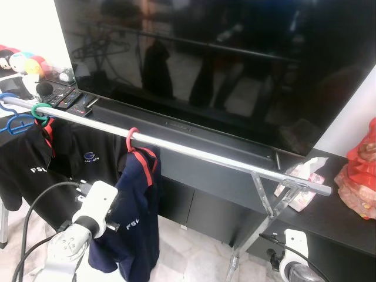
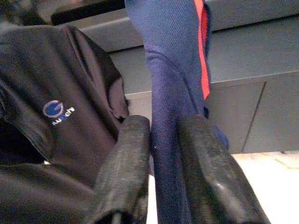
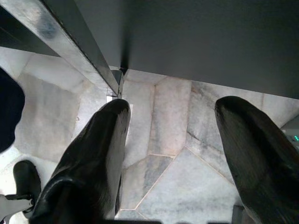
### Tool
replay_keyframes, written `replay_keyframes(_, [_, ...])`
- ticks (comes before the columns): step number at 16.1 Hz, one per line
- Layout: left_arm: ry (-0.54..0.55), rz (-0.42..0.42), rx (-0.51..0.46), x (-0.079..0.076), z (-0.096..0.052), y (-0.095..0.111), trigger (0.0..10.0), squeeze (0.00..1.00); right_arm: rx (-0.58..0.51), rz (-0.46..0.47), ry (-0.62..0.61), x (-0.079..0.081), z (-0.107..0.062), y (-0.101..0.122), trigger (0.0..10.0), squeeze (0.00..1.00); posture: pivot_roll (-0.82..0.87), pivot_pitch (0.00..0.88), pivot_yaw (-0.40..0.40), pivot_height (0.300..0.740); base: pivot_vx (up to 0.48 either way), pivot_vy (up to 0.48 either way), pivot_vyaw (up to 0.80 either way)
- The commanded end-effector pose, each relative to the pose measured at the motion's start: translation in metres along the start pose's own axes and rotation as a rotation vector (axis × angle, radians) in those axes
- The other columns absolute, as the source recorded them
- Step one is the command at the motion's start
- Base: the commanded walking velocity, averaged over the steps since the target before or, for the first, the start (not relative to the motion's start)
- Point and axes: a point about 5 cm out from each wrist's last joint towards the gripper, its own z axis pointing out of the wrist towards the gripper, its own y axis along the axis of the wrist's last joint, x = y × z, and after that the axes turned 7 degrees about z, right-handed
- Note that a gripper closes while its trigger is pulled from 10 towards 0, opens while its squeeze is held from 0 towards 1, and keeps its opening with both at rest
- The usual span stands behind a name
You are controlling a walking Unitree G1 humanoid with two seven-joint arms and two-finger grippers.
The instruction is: Hang hanger
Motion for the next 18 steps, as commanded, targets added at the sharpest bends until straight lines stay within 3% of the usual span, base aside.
replay_keyframes(1, [-0.011, 0.004, -0.005, 0.001, -0.002, 0.006, 10.0, 1.0, -0.008, 0.001, -0.008, -0.003, 0.0, 0.001, 10.0, 0.0, 0.08, 0.0, -0.118, 0.716, 0.0, 0.0, 0.0])
replay_keyframes(8, [0.04, -0.066, 0.095, 0.015, -0.017, 0.015, 10.0, 1.0, -0.003, 0.004, -0.004, -0.003, 0.0, 0.0, 10.0, 0.0, 0.09, 0.0, -0.116, 0.716, 0.0, 0.0, 0.0])
replay_keyframes(10, [0.128, -0.137, 0.084, 0.028, -0.011, 0.022, 10.0, 1.0, -0.003, 0.001, -0.002, -0.003, 0.0, 0.0, 10.0, 0.0, 0.1, 0.0, -0.12, 0.716, 0.0, 0.0, 0.0])
replay_keyframes(12, [0.131, -0.139, 0.072, 0.029, 0.0, 0.027, 10.0, 1.0, -0.003, 0.001, 0.002, -0.002, 0.0, 0.0, 10.0, 0.0, 0.09, 0.0, -0.122, 0.716, 0.0, 0.0, 0.0])
replay_keyframes(13, [0.118, -0.129, 0.055, 0.03, 0.01, 0.031, 10.0, 0.0, -0.004, 0.002, 0.002, -0.002, 0.0, 0.001, 10.0, 0.0, 0.09, 0.0, -0.12, 0.716, 0.0, 0.0, 0.0])
replay_keyframes(18, [0.07, -0.181, 0.077, 0.037, 0.032, 0.024, 10.0, 0.0, -0.006, 0.009, -0.001, -0.001, 0.0, 0.0, 10.0, 0.0, 0.08, 0.0, -0.116, 0.716, 0.0, 0.0, 0.0])
